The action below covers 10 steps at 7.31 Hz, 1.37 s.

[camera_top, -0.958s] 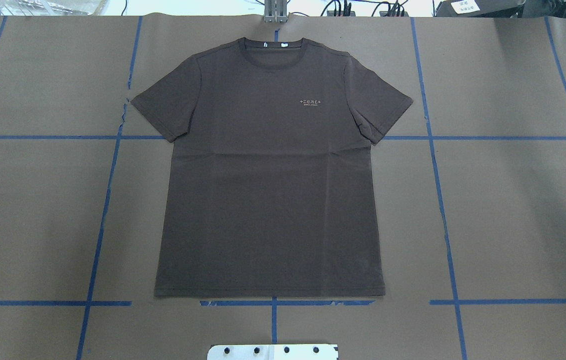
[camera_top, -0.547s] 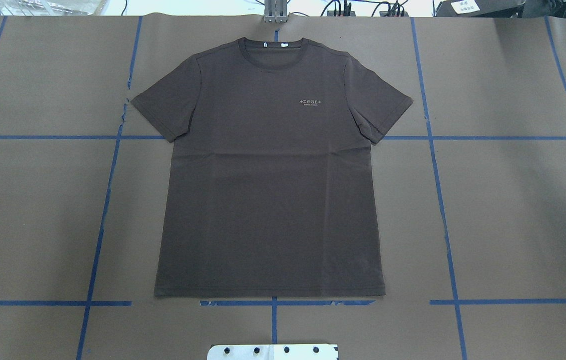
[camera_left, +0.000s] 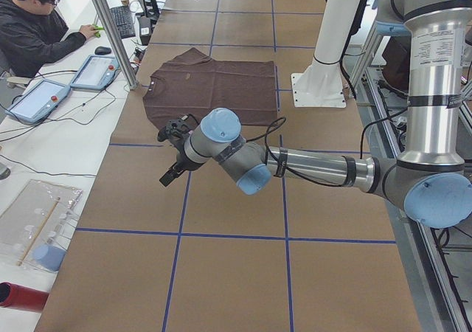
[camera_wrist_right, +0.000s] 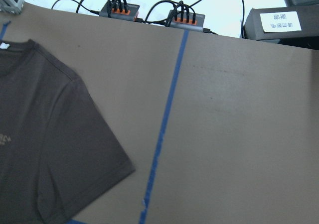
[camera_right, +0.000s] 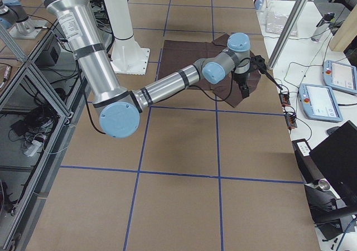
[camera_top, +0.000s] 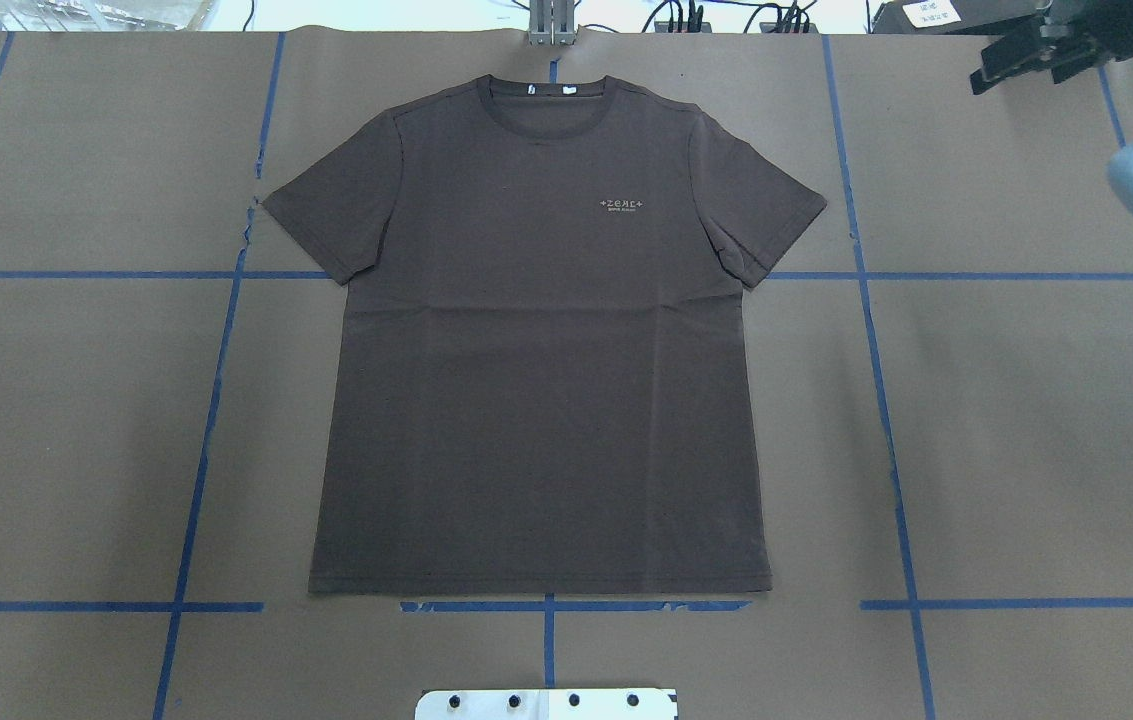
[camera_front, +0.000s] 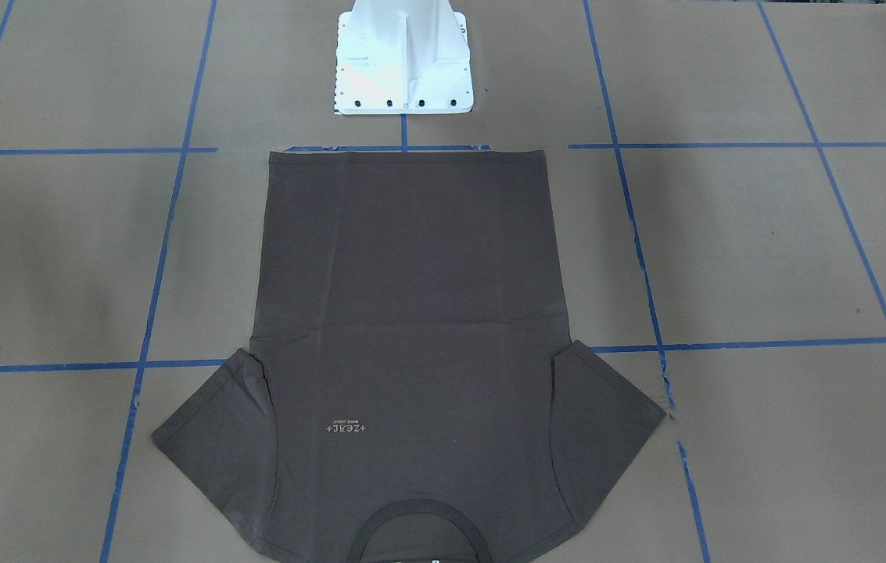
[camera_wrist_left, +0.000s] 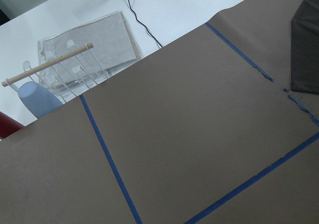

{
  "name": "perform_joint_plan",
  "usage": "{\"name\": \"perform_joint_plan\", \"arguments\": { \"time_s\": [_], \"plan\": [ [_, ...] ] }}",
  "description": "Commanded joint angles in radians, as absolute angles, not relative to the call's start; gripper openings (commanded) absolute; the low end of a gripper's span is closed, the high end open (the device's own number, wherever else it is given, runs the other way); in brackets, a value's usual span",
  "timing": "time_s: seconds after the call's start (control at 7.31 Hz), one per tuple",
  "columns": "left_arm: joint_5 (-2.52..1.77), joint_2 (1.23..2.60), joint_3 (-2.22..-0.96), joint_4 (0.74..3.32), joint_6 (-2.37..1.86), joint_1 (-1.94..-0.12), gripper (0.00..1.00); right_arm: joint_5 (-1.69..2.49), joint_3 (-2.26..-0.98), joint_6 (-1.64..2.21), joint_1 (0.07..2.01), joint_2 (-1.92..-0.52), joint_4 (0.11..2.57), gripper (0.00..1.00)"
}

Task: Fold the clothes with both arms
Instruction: 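Move the right gripper toward the shirt's shoulder and sleeve nearest it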

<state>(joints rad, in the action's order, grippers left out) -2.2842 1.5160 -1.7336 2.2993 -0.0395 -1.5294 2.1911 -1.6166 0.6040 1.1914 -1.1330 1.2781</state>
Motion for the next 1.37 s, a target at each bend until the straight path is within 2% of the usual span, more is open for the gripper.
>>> {"name": "perform_joint_plan", "arguments": {
  "time_s": [0.0, 0.14, 0.41, 0.68, 1.23],
  "plan": [
    [-2.284, 1.517, -1.736, 2.299, -0.040, -1.529, 1.00, 2.042, -1.410, 0.912, 1.027, -1.031, 0.968, 0.98],
    [-2.284, 1.517, -1.738, 2.299, -0.040, -1.529, 1.00, 1.979, -1.282, 0.926, 0.993, -0.994, 0.868, 0.95],
    [-2.284, 1.520, -1.733, 2.299, -0.038, -1.528, 1.00, 1.898, -1.153, 0.930, 0.931, -0.989, 0.761, 0.86],
    [-2.283, 1.529, -1.730, 2.299, -0.038, -1.528, 1.00, 1.867, -1.138, 0.934, 0.901, -0.996, 0.762, 0.80],
    [-2.281, 1.542, -1.721, 2.298, -0.040, -1.528, 1.00, 1.833, -1.109, 0.933, 0.882, -1.002, 0.761, 0.77]
  ]
}}
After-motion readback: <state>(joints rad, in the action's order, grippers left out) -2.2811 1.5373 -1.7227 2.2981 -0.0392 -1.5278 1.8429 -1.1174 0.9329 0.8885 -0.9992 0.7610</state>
